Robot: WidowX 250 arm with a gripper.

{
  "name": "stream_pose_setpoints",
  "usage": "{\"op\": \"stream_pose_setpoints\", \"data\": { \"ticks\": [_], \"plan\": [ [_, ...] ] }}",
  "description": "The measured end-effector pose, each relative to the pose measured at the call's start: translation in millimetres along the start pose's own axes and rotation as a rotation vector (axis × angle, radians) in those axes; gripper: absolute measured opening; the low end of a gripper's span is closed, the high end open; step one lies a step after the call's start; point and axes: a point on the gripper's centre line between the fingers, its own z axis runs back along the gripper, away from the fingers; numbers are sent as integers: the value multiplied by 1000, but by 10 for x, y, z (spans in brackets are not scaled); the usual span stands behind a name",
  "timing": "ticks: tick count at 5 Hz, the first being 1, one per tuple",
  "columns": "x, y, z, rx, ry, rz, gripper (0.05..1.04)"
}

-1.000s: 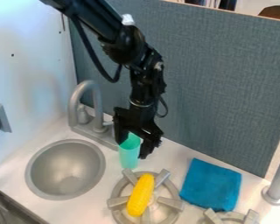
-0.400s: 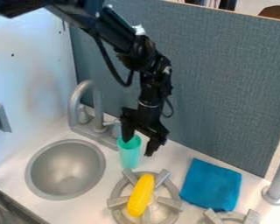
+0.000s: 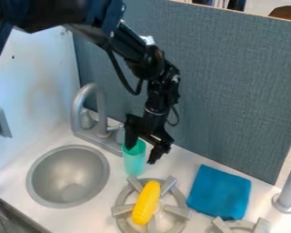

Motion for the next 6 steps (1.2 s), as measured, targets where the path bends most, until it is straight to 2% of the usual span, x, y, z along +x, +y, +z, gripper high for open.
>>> {"op": "stream_pose_setpoints", "data": {
  "ticks": [2,3,4,5,6],
  "plan": [
    [-8,127,-29,-26,10,20,384],
    [-19,140,-40,-48,14,27,165],
    [-54,117,-59,-67,25,28,80],
    [-208,188,41,-43,43,34,76],
    [-315,362,427,6,-41,21,76]
  ]
}}
